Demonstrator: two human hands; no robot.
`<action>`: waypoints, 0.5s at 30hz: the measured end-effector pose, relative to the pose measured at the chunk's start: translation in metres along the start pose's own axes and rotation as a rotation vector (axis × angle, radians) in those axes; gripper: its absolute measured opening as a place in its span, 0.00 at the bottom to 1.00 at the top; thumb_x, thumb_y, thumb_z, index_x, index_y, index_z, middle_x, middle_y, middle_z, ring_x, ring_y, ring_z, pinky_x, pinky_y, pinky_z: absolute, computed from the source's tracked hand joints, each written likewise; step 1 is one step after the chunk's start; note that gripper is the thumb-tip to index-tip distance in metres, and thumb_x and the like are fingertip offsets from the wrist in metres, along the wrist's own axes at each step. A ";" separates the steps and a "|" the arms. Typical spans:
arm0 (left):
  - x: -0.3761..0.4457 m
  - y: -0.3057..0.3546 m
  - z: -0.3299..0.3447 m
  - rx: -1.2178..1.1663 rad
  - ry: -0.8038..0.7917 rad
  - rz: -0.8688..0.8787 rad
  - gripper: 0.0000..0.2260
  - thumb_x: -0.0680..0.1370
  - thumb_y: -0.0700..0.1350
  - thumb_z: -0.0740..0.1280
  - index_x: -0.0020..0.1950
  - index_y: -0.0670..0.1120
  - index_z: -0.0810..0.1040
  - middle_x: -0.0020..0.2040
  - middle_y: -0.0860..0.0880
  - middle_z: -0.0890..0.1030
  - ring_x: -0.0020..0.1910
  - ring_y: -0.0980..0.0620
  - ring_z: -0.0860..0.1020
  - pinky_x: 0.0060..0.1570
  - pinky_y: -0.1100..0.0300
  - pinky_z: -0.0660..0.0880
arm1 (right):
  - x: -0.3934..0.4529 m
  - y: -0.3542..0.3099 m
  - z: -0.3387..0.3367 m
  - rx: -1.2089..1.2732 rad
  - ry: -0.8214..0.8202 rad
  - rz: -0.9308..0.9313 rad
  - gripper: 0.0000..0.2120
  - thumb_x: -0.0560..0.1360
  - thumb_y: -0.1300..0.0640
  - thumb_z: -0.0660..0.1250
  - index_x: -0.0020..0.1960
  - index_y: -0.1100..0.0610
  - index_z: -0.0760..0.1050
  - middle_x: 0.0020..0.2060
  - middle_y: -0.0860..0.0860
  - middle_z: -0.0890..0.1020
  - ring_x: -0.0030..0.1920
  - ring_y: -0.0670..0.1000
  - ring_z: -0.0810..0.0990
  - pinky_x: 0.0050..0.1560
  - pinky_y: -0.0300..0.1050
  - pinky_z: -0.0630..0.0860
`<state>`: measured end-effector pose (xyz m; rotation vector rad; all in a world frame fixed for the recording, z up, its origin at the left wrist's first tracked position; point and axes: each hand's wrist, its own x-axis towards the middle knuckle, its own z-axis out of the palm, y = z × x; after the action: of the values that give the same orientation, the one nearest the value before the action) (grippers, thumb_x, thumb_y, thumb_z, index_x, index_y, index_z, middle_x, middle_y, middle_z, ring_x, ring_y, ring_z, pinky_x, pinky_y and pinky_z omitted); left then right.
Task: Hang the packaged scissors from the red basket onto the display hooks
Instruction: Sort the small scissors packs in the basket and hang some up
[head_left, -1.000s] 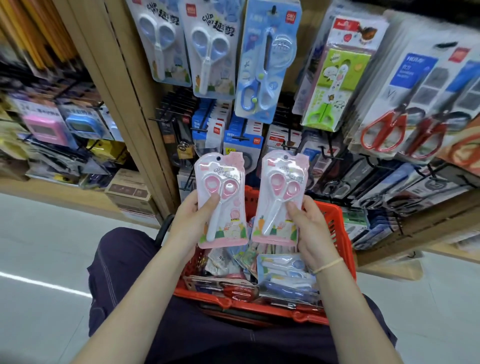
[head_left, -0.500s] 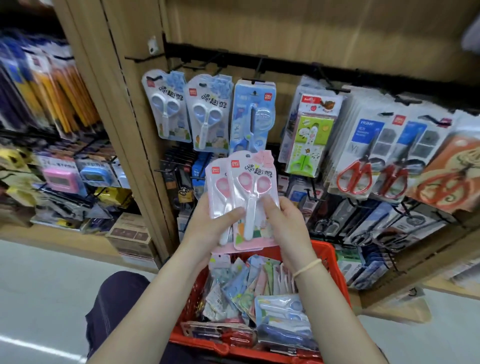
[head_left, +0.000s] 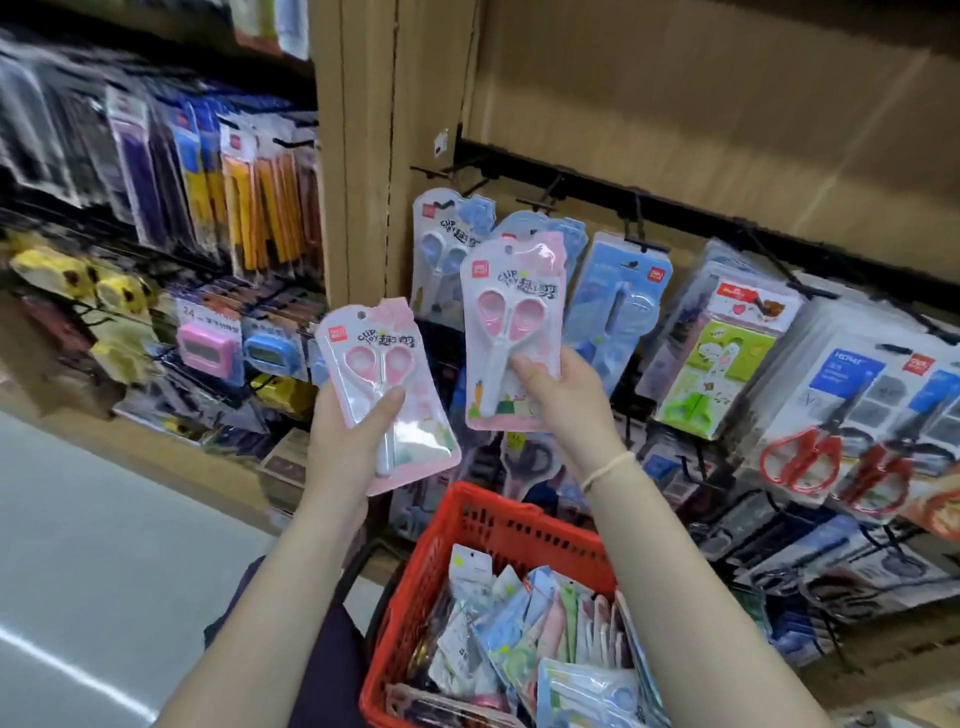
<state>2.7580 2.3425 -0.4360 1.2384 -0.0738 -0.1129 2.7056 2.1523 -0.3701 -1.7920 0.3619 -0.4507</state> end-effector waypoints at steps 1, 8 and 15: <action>0.003 0.001 -0.006 -0.004 0.016 0.012 0.26 0.73 0.53 0.77 0.69 0.55 0.75 0.63 0.51 0.83 0.61 0.46 0.82 0.61 0.38 0.78 | 0.010 -0.002 0.008 -0.017 -0.020 0.003 0.03 0.81 0.56 0.67 0.49 0.50 0.78 0.49 0.53 0.84 0.49 0.51 0.81 0.52 0.47 0.77; 0.023 0.000 -0.028 -0.026 0.090 0.004 0.11 0.78 0.47 0.74 0.60 0.53 0.80 0.56 0.48 0.86 0.53 0.44 0.85 0.35 0.55 0.82 | 0.060 -0.011 0.053 -0.023 -0.061 -0.022 0.05 0.82 0.54 0.66 0.48 0.47 0.77 0.47 0.47 0.83 0.48 0.47 0.80 0.55 0.47 0.77; 0.040 0.008 -0.026 -0.080 0.048 -0.009 0.06 0.80 0.45 0.71 0.56 0.52 0.80 0.54 0.49 0.87 0.52 0.47 0.86 0.39 0.57 0.81 | 0.079 -0.005 0.074 0.014 -0.018 0.023 0.04 0.81 0.55 0.66 0.55 0.50 0.78 0.56 0.52 0.84 0.58 0.53 0.82 0.65 0.56 0.77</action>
<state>2.8009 2.3644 -0.4371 1.1615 -0.0223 -0.0929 2.8104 2.1792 -0.3730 -1.7752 0.3654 -0.4204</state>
